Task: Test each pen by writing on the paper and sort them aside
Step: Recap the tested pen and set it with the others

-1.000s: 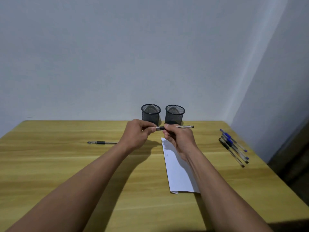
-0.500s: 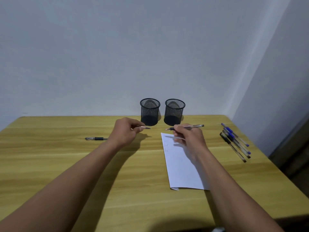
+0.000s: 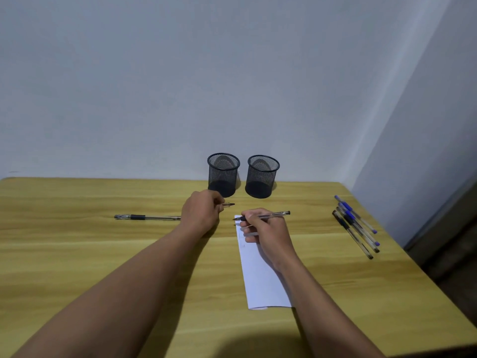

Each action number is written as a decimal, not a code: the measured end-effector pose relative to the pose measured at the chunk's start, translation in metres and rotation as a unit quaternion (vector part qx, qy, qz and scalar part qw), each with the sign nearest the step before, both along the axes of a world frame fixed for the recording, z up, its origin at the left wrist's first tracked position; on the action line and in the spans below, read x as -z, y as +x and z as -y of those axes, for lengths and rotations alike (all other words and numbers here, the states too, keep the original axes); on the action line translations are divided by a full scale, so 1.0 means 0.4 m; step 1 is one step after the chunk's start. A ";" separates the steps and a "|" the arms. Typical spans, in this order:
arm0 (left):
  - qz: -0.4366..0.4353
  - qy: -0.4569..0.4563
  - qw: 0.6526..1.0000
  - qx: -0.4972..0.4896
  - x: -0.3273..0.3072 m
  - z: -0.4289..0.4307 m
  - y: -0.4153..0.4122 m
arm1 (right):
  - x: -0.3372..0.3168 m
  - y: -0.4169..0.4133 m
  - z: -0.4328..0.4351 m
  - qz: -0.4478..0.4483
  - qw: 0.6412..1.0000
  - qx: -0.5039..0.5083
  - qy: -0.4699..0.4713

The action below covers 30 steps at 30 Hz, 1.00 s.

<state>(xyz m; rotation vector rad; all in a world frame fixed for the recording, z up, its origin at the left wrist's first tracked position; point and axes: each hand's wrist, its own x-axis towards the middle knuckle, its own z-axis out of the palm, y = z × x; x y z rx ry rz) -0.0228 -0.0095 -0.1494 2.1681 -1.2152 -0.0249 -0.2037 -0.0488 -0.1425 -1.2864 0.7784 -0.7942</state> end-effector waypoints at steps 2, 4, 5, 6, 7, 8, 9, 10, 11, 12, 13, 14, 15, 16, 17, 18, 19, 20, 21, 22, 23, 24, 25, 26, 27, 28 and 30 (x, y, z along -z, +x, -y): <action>-0.015 0.007 1.000 0.005 -0.001 -0.001 0.003 | 0.002 0.003 -0.002 0.001 1.000 0.002 -0.003; -0.026 0.015 1.000 0.007 -0.008 -0.016 0.003 | 0.005 0.005 -0.005 0.002 1.000 0.010 -0.005; -0.022 0.018 1.000 0.007 -0.014 -0.031 -0.004 | 0.006 0.006 -0.006 0.003 1.000 0.014 -0.004; -0.007 0.021 1.000 0.007 -0.020 -0.049 -0.015 | 0.007 0.006 -0.006 0.003 1.000 0.018 -0.003; 0.013 0.019 1.000 0.007 -0.026 -0.074 -0.031 | 0.006 0.006 -0.006 0.001 1.000 0.021 -0.003; 0.022 0.013 1.000 0.010 -0.030 -0.103 -0.052 | 0.006 0.004 -0.005 0.000 1.000 0.024 -0.003; 0.013 0.008 1.000 0.026 -0.035 -0.137 -0.076 | 0.006 0.004 -0.004 0.000 1.000 0.026 -0.003; -0.005 0.008 0.998 0.057 -0.039 -0.175 -0.101 | 0.006 0.004 -0.004 0.001 1.000 0.028 -0.002; -0.021 0.023 0.995 0.097 -0.044 -0.212 -0.127 | 0.005 0.003 -0.004 0.003 0.999 0.033 -0.001; -0.020 0.056 0.989 0.137 -0.050 -0.243 -0.152 | 0.004 0.004 -0.005 0.005 0.999 0.038 -0.002; 0.001 0.098 0.981 0.166 -0.050 -0.266 -0.169 | 0.003 0.004 -0.006 0.006 0.999 0.043 -0.007; 0.034 0.139 0.973 0.181 -0.044 -0.280 -0.180 | 0.003 0.004 -0.009 0.005 0.999 0.047 -0.014; 0.062 0.173 0.965 0.186 -0.036 -0.287 -0.187 | 0.002 0.004 -0.013 0.005 0.999 0.050 -0.022; 0.075 0.195 0.960 0.184 -0.026 -0.289 -0.189 | 0.001 0.004 -0.018 0.005 0.998 0.051 -0.032; 0.078 0.204 0.960 0.178 -0.020 -0.289 -0.190 | 0.000 0.002 -0.024 0.001 0.998 0.050 -0.044; 0.076 0.206 0.960 0.172 -0.016 -0.284 -0.189 | -0.001 0.000 -0.030 -0.006 0.997 0.049 -0.059; 0.077 0.207 0.960 0.170 -0.014 -0.281 -0.189 | -0.004 -0.005 -0.036 -0.015 0.996 0.048 -0.071; 0.079 0.210 0.959 0.170 -0.015 -0.279 -0.190 | -0.007 -0.012 -0.041 -0.020 0.996 0.046 -0.079; 0.082 0.212 0.959 0.169 -0.015 -0.278 -0.190 | -0.011 -0.022 -0.045 -0.024 0.995 0.043 -0.083; 0.082 0.214 0.959 0.169 -0.015 -0.278 -0.190 | -0.014 -0.033 -0.049 -0.029 0.995 0.039 -0.086; 0.080 0.215 0.959 0.167 -0.013 -0.278 -0.190 | -0.014 -0.047 -0.052 -0.039 0.995 0.036 -0.090; 0.080 0.213 0.960 0.164 -0.009 -0.278 -0.190 | -0.012 -0.060 -0.054 -0.050 0.994 0.033 -0.095; 0.081 0.208 0.961 0.163 -0.005 -0.278 -0.191 | -0.007 -0.074 -0.056 -0.059 0.993 0.032 -0.093; 0.082 0.204 0.962 0.162 0.000 -0.278 -0.191 | 0.000 -0.086 -0.056 -0.065 0.994 0.032 -0.087; 0.082 0.201 0.963 0.161 0.003 -0.278 -0.191 | 0.009 -0.095 -0.057 -0.071 0.993 0.030 -0.084; 0.081 0.200 0.963 0.160 0.006 -0.279 -0.192 | 0.017 -0.100 -0.056 -0.080 0.993 0.028 -0.087; 0.078 0.200 0.964 0.158 0.005 -0.279 -0.193 | 0.026 -0.102 -0.056 -0.105 0.988 0.021 -0.108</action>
